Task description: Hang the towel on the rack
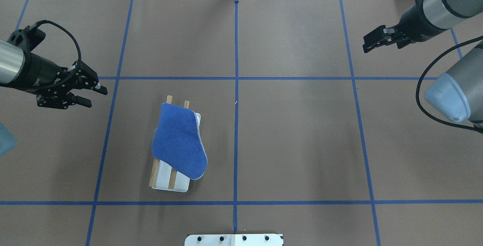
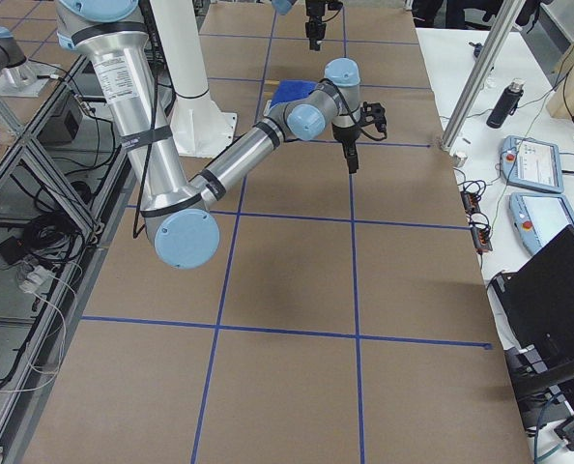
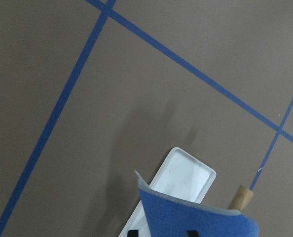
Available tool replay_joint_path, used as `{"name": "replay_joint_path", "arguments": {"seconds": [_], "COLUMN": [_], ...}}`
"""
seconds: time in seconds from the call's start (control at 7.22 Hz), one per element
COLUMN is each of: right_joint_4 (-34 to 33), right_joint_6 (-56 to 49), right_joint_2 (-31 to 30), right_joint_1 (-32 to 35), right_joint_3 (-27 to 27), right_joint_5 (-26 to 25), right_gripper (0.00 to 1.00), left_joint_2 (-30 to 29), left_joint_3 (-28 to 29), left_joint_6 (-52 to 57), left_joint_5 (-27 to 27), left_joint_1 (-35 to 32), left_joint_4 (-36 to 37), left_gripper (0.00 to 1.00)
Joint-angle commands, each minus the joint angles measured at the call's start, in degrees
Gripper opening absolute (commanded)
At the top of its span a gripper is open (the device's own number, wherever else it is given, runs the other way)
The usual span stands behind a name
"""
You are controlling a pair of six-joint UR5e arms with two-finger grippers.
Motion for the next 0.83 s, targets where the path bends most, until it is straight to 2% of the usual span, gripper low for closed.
{"name": "replay_joint_path", "arguments": {"seconds": [0.0,0.14,0.28,0.42,0.55,0.69], "right_joint_4": [-3.5,-13.1,-22.9,-25.5,-24.4,-18.1], "right_joint_6": [-10.3,-20.4,-29.2,-30.4,-30.5,-29.5], "right_joint_2": [-0.8,-0.6,0.0,-1.0,-6.4,-9.3], "right_joint_1": [5.6,8.9,11.8,15.7,18.4,18.4], "right_joint_3": [-4.9,-6.3,-6.8,-8.1,-8.0,-8.3], "right_joint_5": [3.7,3.4,2.2,2.5,4.1,4.6], "right_gripper": [1.00,1.00,1.00,1.00,1.00,1.00], "left_joint_2": [1.9,3.1,5.0,5.4,7.6,8.6], "left_joint_3": [4.2,7.1,8.2,8.1,8.4,9.7], "left_joint_6": [15.5,27.4,39.1,51.3,67.1,75.8], "left_joint_5": [-0.7,-1.5,-2.3,-2.1,-1.7,-1.5], "left_joint_1": [-8.1,-14.2,-20.1,-23.5,-29.5,-34.5], "left_joint_4": [0.5,0.5,3.7,12.1,22.6,26.1], "left_gripper": [0.98,0.98,0.98,0.99,0.98,0.98]}}
